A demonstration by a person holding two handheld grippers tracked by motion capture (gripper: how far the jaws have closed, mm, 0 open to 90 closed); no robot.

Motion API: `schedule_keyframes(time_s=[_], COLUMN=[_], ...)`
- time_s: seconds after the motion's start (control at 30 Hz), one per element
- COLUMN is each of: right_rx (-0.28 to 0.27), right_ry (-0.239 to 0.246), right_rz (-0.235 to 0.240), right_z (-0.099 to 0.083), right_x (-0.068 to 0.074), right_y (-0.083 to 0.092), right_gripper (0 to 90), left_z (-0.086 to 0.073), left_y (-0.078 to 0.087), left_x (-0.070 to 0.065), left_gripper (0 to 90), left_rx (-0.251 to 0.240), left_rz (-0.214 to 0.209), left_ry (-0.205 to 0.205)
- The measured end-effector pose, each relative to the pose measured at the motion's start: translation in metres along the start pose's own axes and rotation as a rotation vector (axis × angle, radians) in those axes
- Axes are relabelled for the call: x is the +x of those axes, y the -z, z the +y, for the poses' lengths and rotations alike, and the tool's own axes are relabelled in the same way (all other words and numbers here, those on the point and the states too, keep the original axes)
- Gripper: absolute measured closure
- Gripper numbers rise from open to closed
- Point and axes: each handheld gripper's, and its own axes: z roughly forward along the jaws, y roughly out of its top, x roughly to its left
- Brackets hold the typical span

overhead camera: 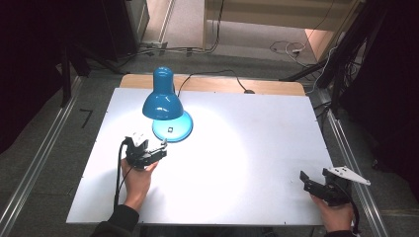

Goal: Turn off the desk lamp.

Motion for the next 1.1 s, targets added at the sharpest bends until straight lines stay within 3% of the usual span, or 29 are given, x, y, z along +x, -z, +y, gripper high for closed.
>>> schedule_keyframes(time_s=[0.33, 0.53, 0.7, 0.77, 1.1], right_rx=[0.0, -0.002, -0.004, -0.006, -0.004], right_ry=[-0.002, -0.004, -0.002, 0.001, -0.003], right_rz=[0.002, 0.003, 0.001, 0.002, 0.002], right_z=[0.0, 0.0, 0.001, 0.001, 0.001], right_x=[0.001, 0.0, 0.001, 0.001, 0.001], right_y=[0.0, 0.001, 0.001, 0.001, 0.001], right_gripper=[14.3, 14.3, 14.3, 14.3, 14.3], left_z=[0.002, 0.003, 0.006, 0.007, 0.006], left_y=[-0.013, -0.019, -0.022, -0.023, -0.032], left_x=[-0.005, -0.007, -0.007, -0.006, -0.004], left_gripper=[42.2, 48.2, 52.2, 58.1, 72.4], left_rx=[0.002, 0.0, 0.002, -0.002, 0.005], left_rz=[-0.032, 0.007, -0.009, -0.02, -0.008], left_ry=[0.006, -0.001, 0.013, 0.024, 0.038])
